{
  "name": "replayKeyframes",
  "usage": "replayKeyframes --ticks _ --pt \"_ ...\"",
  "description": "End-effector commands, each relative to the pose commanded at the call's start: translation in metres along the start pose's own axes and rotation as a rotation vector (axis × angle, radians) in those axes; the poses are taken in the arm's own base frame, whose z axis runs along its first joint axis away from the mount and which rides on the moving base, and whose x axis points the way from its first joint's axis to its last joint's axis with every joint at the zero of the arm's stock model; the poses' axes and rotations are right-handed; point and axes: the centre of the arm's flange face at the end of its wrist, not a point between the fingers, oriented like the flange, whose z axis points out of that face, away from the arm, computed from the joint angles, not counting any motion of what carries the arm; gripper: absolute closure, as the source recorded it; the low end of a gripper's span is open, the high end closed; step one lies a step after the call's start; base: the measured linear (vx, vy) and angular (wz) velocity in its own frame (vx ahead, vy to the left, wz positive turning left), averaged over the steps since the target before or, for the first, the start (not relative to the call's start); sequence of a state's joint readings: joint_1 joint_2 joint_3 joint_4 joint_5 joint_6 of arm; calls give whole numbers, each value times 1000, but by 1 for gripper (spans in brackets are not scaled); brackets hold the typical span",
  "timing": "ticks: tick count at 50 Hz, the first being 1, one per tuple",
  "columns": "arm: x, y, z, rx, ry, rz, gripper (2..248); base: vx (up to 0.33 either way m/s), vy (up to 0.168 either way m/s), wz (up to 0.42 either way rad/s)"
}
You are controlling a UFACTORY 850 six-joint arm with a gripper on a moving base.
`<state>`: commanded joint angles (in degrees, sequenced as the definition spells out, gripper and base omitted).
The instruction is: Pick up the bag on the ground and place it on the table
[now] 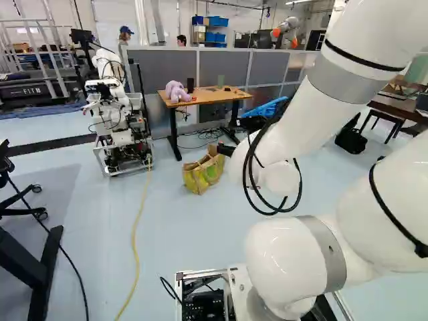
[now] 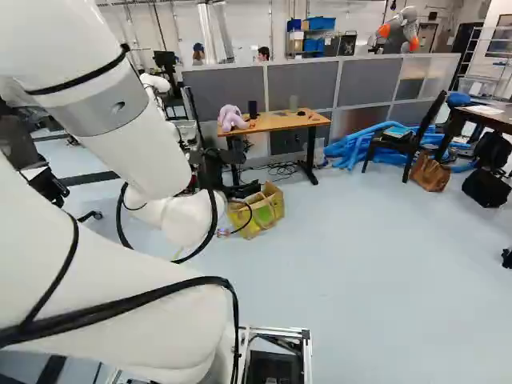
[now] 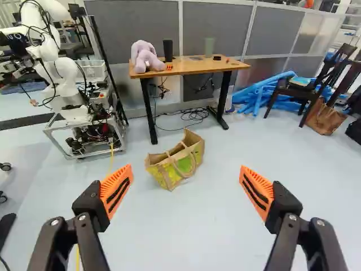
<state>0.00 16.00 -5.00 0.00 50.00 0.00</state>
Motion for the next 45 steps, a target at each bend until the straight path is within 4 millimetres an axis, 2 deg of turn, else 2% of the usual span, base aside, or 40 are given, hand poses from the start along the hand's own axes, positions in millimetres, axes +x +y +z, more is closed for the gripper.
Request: replayKeyframes --ticks 25,45 --pt "0 0 0 0 0 0 3 229 1 -16" --pt "0 0 0 0 0 0 3 239 54 -24"
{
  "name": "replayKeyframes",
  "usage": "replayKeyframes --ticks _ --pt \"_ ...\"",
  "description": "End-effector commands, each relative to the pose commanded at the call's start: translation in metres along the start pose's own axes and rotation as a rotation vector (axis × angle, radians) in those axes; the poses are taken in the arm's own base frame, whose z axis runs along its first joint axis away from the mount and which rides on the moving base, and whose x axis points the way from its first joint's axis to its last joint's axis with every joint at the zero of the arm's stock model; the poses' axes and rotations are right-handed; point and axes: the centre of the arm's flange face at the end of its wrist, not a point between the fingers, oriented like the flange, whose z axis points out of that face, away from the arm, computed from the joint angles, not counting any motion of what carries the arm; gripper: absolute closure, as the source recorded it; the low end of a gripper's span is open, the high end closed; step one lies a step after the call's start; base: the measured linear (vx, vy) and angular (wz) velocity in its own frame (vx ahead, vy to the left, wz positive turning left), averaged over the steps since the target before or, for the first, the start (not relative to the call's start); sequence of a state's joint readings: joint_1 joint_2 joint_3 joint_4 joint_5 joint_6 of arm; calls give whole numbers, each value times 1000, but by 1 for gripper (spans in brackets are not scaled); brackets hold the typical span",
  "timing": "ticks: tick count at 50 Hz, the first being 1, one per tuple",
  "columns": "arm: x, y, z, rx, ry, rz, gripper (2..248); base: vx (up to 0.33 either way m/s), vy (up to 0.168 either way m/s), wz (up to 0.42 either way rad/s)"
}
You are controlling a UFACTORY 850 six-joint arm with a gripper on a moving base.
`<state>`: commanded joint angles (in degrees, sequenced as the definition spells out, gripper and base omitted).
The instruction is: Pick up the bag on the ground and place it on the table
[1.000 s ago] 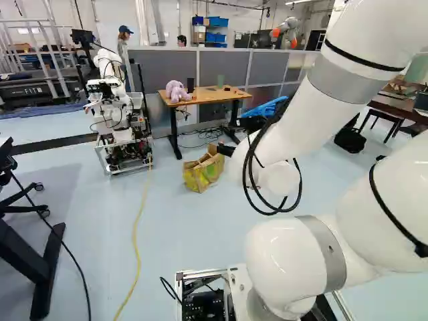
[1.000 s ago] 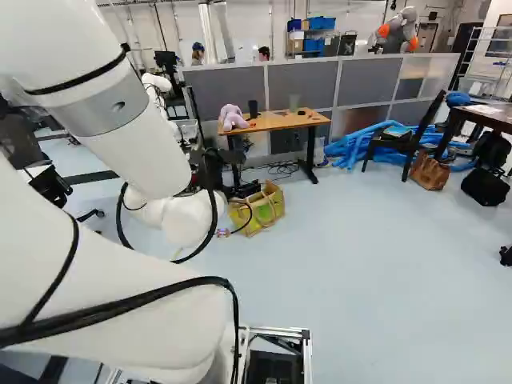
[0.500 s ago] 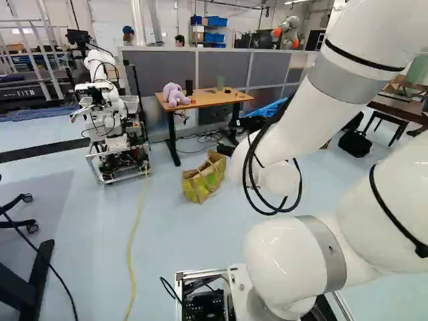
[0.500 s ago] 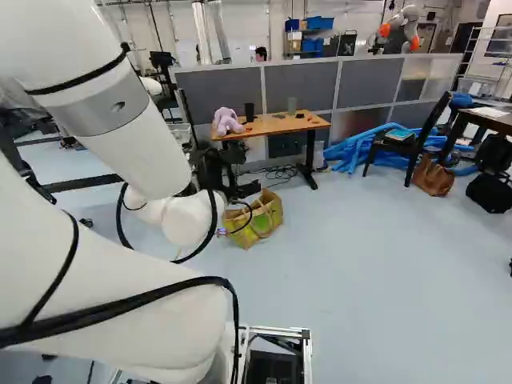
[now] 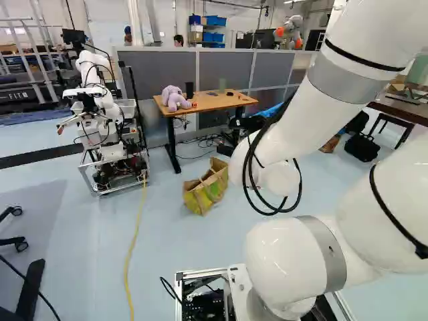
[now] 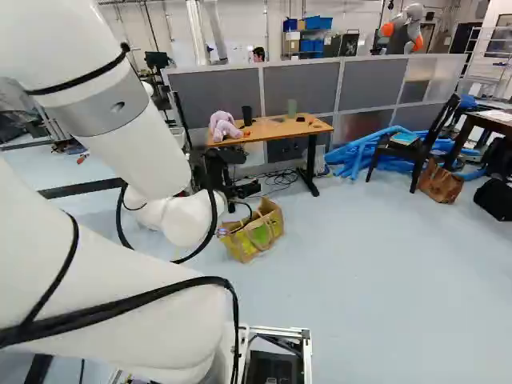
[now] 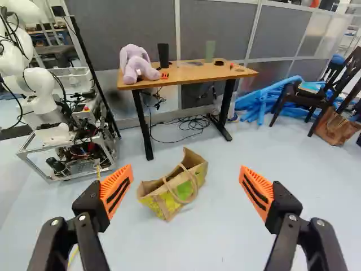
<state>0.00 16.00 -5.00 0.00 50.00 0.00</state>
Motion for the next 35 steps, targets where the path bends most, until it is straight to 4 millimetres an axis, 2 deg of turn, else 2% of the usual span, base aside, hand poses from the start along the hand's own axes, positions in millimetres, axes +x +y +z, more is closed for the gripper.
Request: replayKeyframes --ticks 35 --pt "0 0 0 0 0 0 3 246 62 -21"
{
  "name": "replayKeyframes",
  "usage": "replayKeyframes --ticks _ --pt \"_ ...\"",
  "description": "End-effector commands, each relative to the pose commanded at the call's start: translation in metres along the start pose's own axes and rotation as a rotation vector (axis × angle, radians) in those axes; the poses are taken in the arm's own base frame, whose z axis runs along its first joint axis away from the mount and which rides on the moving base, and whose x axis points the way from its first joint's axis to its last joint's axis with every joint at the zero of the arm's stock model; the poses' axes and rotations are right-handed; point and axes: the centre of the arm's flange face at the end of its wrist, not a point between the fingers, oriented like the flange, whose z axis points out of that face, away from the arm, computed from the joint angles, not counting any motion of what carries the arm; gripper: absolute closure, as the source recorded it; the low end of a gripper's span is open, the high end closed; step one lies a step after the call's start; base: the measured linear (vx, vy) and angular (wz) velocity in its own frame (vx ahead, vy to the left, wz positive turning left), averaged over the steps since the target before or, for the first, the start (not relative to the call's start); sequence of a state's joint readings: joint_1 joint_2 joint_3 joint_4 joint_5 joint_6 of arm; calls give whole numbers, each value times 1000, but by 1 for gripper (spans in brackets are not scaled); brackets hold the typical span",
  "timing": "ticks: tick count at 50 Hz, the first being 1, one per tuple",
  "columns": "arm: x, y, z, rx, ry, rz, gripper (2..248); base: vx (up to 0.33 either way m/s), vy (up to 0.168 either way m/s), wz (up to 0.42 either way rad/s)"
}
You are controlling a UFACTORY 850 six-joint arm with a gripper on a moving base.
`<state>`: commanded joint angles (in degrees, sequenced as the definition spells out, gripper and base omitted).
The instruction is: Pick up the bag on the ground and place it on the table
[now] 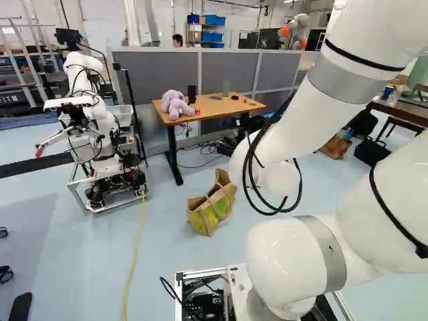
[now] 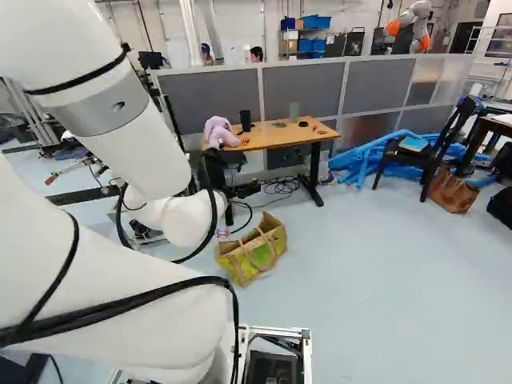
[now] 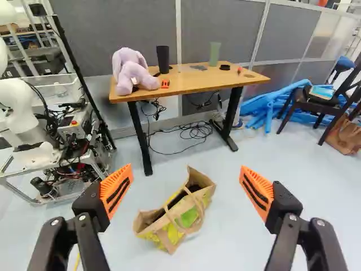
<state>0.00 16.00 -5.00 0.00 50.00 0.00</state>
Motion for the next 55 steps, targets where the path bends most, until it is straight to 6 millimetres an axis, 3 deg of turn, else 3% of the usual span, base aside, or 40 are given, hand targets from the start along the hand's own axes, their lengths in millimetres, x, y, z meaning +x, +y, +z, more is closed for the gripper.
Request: replayKeyframes --ticks 34,55 --pt "0 0 0 0 0 0 3 243 62 -22" --pt "12 -2 28 3 -37 2 3 38 12 -3"
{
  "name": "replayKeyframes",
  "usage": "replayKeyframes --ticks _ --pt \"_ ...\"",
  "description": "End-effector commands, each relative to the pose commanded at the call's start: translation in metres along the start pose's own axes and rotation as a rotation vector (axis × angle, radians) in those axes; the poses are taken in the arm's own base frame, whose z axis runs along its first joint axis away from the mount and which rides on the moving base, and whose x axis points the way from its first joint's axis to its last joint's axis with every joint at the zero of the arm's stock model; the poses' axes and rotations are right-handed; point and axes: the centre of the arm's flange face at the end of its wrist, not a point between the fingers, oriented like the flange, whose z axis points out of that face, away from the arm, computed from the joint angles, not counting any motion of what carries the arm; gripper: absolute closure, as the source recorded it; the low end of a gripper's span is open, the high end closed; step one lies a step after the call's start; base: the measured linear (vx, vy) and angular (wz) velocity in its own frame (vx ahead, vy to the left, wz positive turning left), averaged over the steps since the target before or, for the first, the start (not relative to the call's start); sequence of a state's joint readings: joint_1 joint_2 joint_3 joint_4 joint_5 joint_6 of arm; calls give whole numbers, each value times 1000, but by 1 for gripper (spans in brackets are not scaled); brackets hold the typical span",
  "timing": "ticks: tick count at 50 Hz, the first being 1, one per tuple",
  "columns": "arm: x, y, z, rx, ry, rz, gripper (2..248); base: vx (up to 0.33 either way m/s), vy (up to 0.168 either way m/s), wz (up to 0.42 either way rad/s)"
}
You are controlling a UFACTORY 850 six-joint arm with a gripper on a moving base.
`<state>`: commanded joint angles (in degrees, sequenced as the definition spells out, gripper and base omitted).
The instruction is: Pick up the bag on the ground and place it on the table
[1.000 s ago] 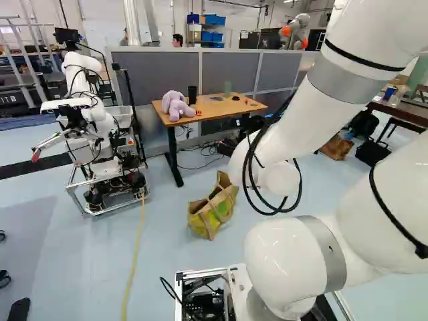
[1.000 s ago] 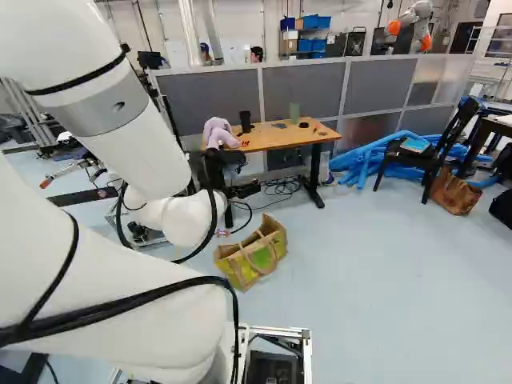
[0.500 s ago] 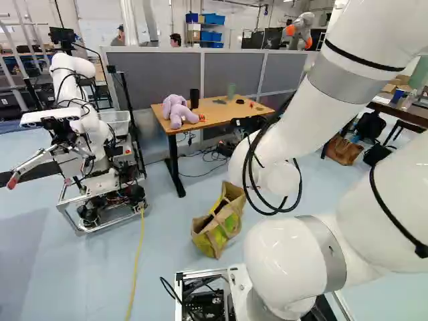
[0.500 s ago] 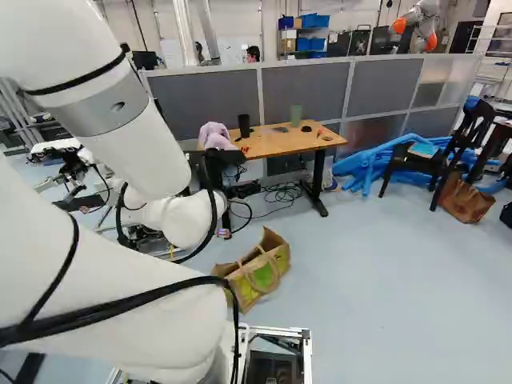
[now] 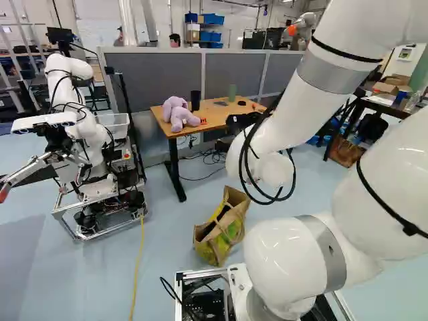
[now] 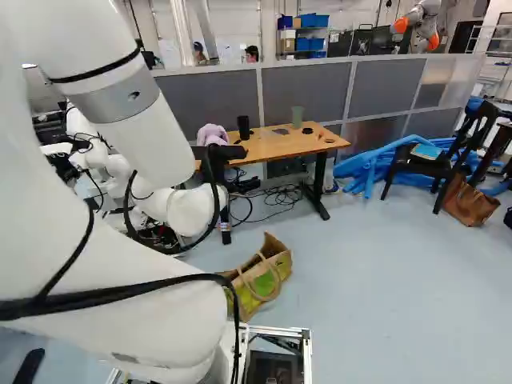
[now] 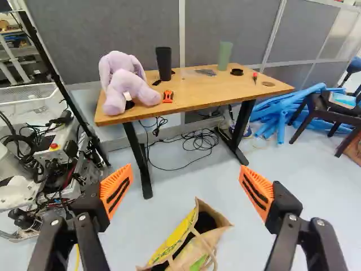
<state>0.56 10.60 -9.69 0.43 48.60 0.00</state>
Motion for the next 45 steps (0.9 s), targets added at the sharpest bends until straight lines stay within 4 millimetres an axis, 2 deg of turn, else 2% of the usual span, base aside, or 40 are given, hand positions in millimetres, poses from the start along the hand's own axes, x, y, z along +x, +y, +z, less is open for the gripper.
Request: replayKeyframes --ticks 45 --pt "-2 5 76 -109 -456 153 3 0 0 0"
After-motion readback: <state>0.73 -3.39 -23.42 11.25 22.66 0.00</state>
